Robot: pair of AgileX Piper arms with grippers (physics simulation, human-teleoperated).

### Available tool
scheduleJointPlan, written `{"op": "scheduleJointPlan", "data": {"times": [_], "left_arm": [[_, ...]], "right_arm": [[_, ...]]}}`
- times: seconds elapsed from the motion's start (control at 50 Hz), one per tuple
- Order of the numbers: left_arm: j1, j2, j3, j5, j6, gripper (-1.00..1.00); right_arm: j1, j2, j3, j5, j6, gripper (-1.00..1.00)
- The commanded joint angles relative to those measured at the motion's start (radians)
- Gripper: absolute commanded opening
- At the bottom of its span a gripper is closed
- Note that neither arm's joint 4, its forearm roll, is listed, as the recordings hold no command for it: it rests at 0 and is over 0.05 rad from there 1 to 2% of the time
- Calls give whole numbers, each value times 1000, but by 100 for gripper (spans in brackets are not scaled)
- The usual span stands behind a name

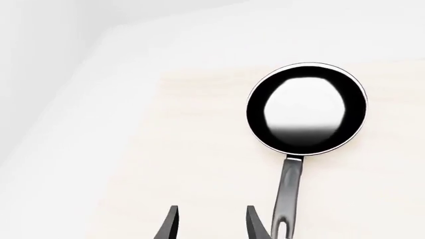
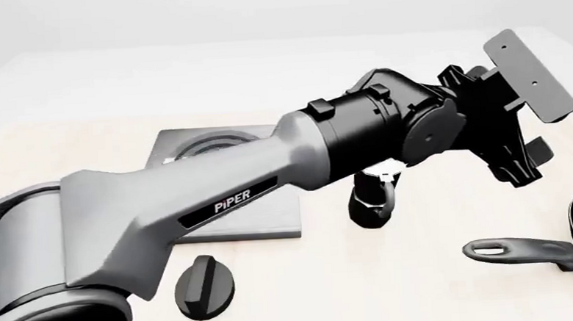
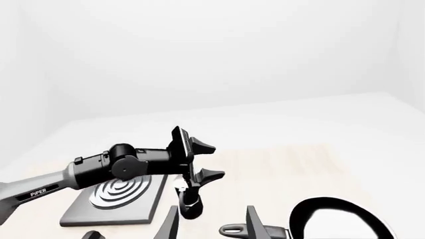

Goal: Put the frying pan on the stove.

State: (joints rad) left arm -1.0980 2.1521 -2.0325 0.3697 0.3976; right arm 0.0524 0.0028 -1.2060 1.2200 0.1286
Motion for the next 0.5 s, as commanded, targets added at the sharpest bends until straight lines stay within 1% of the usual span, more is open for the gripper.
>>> {"op": "scheduleJointPlan", "data": {"times": [0.02, 0.1, 0.14, 0.22, 0.3, 0.42, 0.5], "left_arm": [[-24, 53, -56, 13, -37, 100], [-27, 73, -60, 5, -42, 100], [-36, 73, -46, -3, -51, 100], [-36, 94, -56, -6, -59, 100], [-50, 93, -34, -18, -68, 100], [-49, 124, -51, -18, -79, 100], [-60, 120, -31, -29, -84, 100]], "right_arm": [[1, -3, 19, 0, -1, 100], [1, -3, 19, 0, 2, 100], [1, -3, 21, 0, 4, 100], [3, -3, 21, 0, 5, 100], [3, -3, 22, 0, 7, 100], [4, -3, 24, 0, 11, 100], [3, -3, 24, 0, 14, 100]]}}
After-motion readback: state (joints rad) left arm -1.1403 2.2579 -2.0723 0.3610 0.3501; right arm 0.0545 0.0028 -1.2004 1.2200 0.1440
